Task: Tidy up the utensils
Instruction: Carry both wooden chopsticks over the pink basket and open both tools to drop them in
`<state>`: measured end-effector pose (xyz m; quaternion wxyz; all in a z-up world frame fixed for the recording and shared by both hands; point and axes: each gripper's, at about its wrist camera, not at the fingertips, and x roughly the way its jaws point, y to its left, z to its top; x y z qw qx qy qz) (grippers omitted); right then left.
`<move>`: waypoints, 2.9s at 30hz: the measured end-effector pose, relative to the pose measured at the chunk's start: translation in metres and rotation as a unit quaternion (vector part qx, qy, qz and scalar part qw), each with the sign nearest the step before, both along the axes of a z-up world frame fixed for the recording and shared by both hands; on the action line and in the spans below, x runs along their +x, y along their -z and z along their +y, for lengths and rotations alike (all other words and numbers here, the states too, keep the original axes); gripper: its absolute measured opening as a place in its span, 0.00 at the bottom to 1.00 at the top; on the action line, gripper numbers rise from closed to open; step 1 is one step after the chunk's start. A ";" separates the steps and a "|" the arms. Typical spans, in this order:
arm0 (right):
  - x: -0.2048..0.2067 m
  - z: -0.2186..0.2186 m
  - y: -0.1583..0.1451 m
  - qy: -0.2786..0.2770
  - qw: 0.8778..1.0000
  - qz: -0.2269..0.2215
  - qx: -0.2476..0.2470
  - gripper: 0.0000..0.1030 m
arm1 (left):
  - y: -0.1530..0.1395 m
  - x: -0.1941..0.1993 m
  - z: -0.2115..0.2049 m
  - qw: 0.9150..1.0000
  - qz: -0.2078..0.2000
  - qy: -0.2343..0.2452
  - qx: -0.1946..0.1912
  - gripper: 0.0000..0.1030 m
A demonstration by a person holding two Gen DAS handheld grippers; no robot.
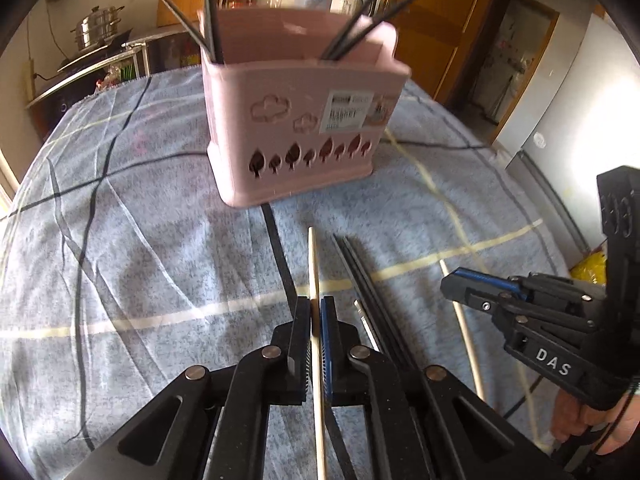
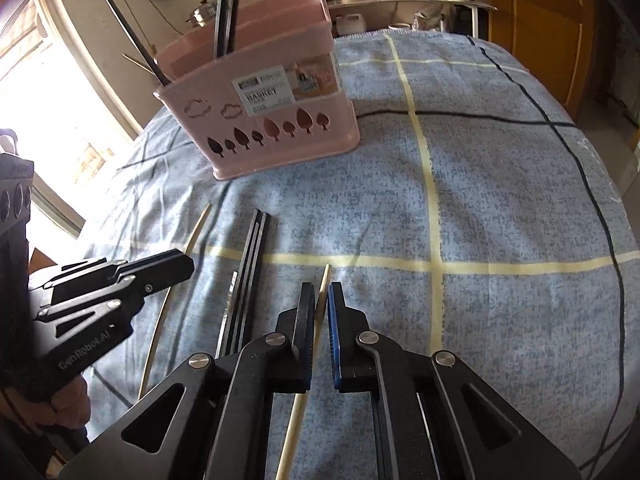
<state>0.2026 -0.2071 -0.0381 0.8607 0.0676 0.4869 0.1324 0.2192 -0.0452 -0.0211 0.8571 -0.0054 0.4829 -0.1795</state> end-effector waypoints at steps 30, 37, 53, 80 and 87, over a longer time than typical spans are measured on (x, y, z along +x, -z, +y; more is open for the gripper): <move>-0.011 -0.009 -0.131 -0.009 0.982 -0.190 0.016 0.05 | -0.119 -0.017 0.036 0.991 -0.124 -0.022 -0.052 0.04; -0.025 -0.009 -0.129 -0.013 0.980 -0.196 0.008 0.05 | -0.115 -0.023 0.037 0.991 -0.118 -0.023 -0.050 0.04; -0.062 -0.015 -0.131 -0.022 0.983 -0.180 -0.008 0.05 | -0.102 -0.065 0.038 0.994 -0.096 -0.021 -0.045 0.04; -0.028 0.006 -0.196 -0.033 0.962 -0.270 0.028 0.05 | -0.186 -0.024 0.039 0.983 -0.176 -0.031 -0.049 0.03; 0.001 0.020 -0.218 -0.035 0.951 -0.304 0.035 0.05 | -0.207 0.011 0.047 0.978 -0.199 -0.048 -0.049 0.03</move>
